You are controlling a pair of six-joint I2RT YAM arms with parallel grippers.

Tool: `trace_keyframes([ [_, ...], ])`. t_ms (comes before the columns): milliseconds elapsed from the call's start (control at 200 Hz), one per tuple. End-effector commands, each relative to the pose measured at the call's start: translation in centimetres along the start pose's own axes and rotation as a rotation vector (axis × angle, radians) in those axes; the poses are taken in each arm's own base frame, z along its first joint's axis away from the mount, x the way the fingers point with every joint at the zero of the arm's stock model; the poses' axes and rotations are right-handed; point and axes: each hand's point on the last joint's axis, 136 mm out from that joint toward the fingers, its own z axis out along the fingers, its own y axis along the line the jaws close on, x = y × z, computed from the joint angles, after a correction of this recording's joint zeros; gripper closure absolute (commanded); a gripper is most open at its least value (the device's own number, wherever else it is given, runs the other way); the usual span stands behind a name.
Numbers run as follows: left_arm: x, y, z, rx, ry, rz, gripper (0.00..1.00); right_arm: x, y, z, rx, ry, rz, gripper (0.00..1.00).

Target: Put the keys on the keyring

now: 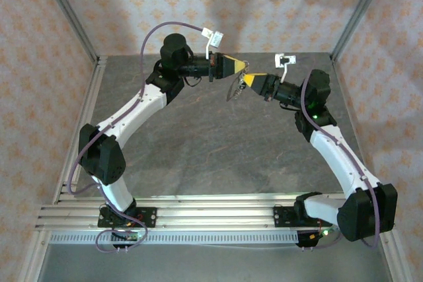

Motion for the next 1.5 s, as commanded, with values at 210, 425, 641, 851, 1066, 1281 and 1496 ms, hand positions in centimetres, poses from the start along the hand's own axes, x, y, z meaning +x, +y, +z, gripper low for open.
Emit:
trace_keyframes([
  [210, -2.1, -2.0, 0.6, 0.043, -0.062, 0.093, 1.0, -0.3, 0.3, 2.0, -0.058, 0.003, 0.012, 1.0],
  [425, -2.1, -1.9, 0.6, 0.04, -0.069, 0.09, 1.0, 0.1, -0.2, 1.7, -0.019, -0.004, -0.001, 1.0],
  [641, -2.4, -1.7, 0.5, 0.031, -0.1, 0.079, 1.0, -0.1, -0.8, 1.8, -0.007, -0.03, 0.017, 1.0],
  [851, -2.0, -1.6, 0.7, 0.034, -0.105, 0.063, 1.0, -1.3, -0.4, 2.3, -0.05, -0.071, 0.04, 1.0],
  [1066, -1.5, -1.5, 1.1, 0.036, -0.098, 0.059, 1.0, -1.5, 0.8, 3.5, -0.085, -0.063, 0.029, 1.0],
  [1281, -1.4, -1.1, 1.3, 0.034, -0.098, 0.053, 1.0, -1.3, 0.1, 3.6, -0.041, -0.067, 0.021, 1.0],
  [1496, -1.3, -0.9, 1.3, 0.026, -0.104, 0.048, 1.0, -2.8, -0.1, 3.4, -0.031, -0.155, 0.031, 1.0],
])
